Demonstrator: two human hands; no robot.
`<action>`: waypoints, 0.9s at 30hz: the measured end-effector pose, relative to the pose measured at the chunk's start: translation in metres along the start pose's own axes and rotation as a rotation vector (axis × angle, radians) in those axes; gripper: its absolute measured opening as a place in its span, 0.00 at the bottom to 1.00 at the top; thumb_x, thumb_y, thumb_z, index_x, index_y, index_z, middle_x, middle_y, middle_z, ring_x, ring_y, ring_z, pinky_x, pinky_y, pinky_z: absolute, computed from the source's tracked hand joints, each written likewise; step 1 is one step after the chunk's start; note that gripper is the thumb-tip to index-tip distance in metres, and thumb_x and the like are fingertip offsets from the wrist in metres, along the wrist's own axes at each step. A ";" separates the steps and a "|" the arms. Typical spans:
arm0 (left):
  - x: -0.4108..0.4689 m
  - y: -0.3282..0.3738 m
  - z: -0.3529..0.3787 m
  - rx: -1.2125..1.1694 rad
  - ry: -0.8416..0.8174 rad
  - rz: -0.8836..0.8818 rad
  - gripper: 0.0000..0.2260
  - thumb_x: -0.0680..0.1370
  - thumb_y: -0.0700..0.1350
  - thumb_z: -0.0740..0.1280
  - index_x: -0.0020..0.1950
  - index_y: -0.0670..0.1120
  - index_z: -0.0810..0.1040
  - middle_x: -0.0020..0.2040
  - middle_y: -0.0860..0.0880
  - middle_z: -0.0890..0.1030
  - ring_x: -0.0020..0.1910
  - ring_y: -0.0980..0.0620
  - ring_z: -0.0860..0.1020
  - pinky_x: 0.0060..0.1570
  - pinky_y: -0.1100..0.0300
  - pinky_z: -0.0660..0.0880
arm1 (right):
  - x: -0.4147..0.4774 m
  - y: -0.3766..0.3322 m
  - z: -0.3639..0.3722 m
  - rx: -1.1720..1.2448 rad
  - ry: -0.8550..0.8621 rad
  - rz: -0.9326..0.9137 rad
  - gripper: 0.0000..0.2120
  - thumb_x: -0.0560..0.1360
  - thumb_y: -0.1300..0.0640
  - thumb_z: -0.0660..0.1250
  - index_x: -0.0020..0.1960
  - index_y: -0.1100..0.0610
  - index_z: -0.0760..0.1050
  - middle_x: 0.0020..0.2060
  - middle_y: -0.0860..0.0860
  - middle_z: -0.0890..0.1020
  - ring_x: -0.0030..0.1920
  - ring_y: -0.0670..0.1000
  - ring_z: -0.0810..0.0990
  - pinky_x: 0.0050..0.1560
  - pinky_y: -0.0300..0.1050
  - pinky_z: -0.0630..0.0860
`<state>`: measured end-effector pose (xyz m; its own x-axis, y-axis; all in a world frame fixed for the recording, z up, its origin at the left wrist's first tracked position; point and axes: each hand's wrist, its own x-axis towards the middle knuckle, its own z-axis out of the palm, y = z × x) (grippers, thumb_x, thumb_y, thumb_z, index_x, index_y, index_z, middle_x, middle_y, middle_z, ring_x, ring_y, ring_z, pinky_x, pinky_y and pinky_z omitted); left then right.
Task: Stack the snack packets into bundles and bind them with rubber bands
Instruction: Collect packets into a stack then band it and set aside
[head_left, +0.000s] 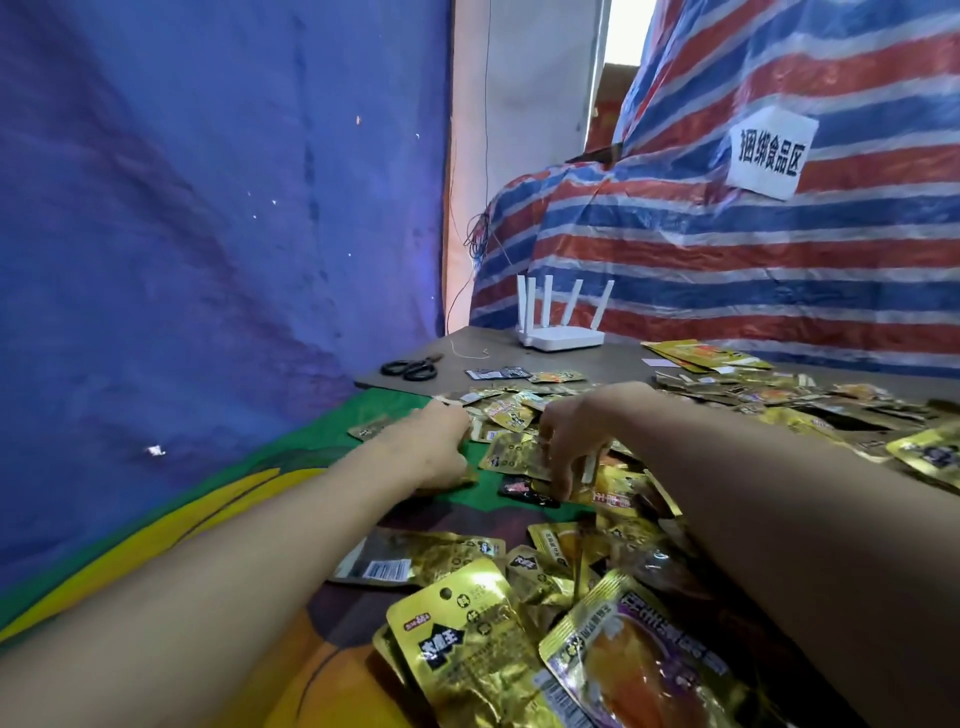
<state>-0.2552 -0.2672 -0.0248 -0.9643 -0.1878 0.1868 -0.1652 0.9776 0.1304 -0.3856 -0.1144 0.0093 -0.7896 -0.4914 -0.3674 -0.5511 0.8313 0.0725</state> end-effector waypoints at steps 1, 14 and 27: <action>-0.001 -0.002 -0.002 -0.135 0.044 -0.020 0.06 0.75 0.38 0.66 0.41 0.44 0.70 0.45 0.42 0.76 0.43 0.42 0.76 0.35 0.56 0.70 | -0.001 -0.001 0.001 0.005 0.031 0.013 0.31 0.52 0.43 0.85 0.51 0.51 0.81 0.44 0.48 0.87 0.47 0.54 0.86 0.54 0.53 0.82; 0.002 -0.049 -0.043 -0.371 -0.413 -0.342 0.19 0.65 0.50 0.83 0.44 0.43 0.78 0.40 0.46 0.82 0.36 0.49 0.79 0.37 0.59 0.76 | -0.013 -0.007 -0.009 0.630 0.216 0.106 0.14 0.71 0.58 0.76 0.52 0.61 0.77 0.48 0.56 0.85 0.45 0.55 0.86 0.50 0.53 0.84; 0.024 -0.024 -0.024 0.048 -0.570 -0.107 0.42 0.69 0.51 0.78 0.79 0.48 0.63 0.72 0.45 0.73 0.66 0.43 0.77 0.63 0.50 0.78 | 0.032 -0.044 -0.009 0.058 -0.065 0.099 0.17 0.80 0.47 0.69 0.39 0.57 0.72 0.37 0.50 0.74 0.35 0.51 0.72 0.36 0.43 0.70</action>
<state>-0.2690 -0.2977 -0.0002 -0.8985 -0.2183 -0.3808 -0.2645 0.9616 0.0728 -0.3886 -0.1690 0.0026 -0.8192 -0.3903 -0.4202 -0.4538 0.8892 0.0586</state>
